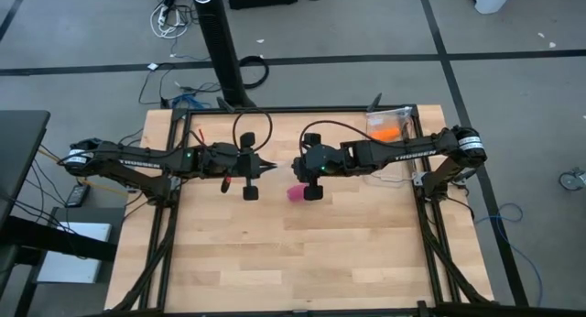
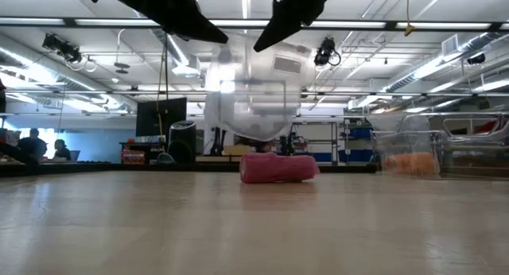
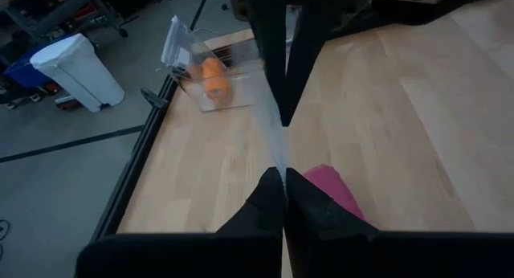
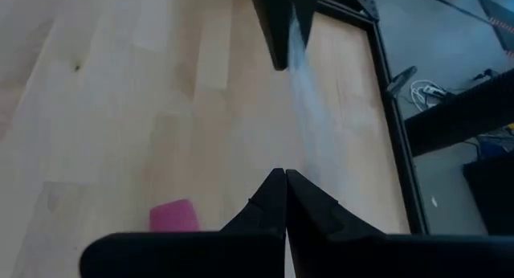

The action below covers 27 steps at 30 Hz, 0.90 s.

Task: Roll bandage
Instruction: Open the transparent zip bag

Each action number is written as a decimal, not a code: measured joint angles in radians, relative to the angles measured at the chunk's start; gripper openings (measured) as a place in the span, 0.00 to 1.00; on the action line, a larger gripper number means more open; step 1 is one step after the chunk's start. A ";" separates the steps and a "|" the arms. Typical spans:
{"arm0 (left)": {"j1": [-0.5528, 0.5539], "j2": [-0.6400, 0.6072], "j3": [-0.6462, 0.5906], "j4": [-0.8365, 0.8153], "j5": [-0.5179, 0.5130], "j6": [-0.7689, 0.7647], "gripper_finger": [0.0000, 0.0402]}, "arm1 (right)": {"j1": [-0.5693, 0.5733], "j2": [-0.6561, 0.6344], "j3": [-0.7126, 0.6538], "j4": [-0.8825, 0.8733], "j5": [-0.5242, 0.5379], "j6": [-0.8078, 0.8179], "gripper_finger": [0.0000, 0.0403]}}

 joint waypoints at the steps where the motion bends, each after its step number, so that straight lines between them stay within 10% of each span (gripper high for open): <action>1: 0.000 0.000 0.000 0.000 0.000 0.000 0.01 | 0.000 0.000 0.000 0.001 0.001 0.000 0.00; 14: 0.000 0.000 0.000 -0.005 0.002 0.000 0.01 | 0.063 -0.037 0.000 0.017 0.173 -0.011 0.05; 27: 0.000 0.000 0.000 -0.005 0.002 0.000 0.01 | 0.037 -0.036 0.000 -0.014 0.033 0.018 0.13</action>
